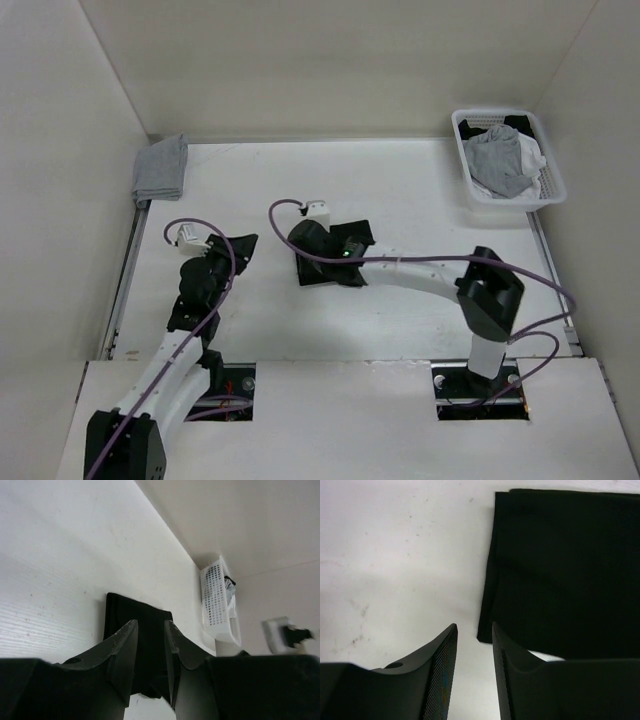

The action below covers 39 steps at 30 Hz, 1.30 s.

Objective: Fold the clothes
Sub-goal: Fold the tank top

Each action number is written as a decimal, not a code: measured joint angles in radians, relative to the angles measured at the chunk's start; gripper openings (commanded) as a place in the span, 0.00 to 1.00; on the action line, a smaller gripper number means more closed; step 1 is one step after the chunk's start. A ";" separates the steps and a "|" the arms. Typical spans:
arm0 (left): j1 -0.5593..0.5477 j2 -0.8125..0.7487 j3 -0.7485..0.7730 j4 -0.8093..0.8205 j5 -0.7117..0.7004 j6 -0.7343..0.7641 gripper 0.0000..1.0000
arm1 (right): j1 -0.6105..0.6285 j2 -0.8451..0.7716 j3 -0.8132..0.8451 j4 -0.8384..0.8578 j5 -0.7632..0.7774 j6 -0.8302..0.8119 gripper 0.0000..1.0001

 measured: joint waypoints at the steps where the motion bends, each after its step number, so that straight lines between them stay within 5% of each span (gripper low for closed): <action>1: -0.014 0.022 0.000 0.007 -0.002 -0.002 0.27 | -0.007 -0.045 -0.051 0.026 -0.005 0.001 0.33; 4: -0.088 0.115 0.004 0.041 -0.009 -0.004 0.27 | -0.069 -0.222 -0.230 0.117 -0.047 0.008 0.12; 7: -0.200 0.241 0.030 0.085 -0.022 -0.003 0.26 | -0.184 -0.336 -0.359 0.245 -0.116 0.022 0.02; 15: -0.430 0.571 0.138 0.211 -0.053 0.046 0.25 | -0.373 -0.383 -0.698 0.571 -0.309 0.051 0.03; 25: -0.464 0.833 0.176 0.279 -0.077 0.071 0.23 | -0.495 -0.226 -0.767 0.849 -0.462 0.142 0.04; 31: -0.430 0.800 0.095 0.333 -0.081 0.067 0.23 | -0.523 -0.219 -0.827 0.897 -0.488 0.189 0.07; 39: -0.415 0.460 0.030 0.186 -0.100 0.082 0.30 | -0.557 -0.329 -0.851 0.829 -0.489 0.196 0.19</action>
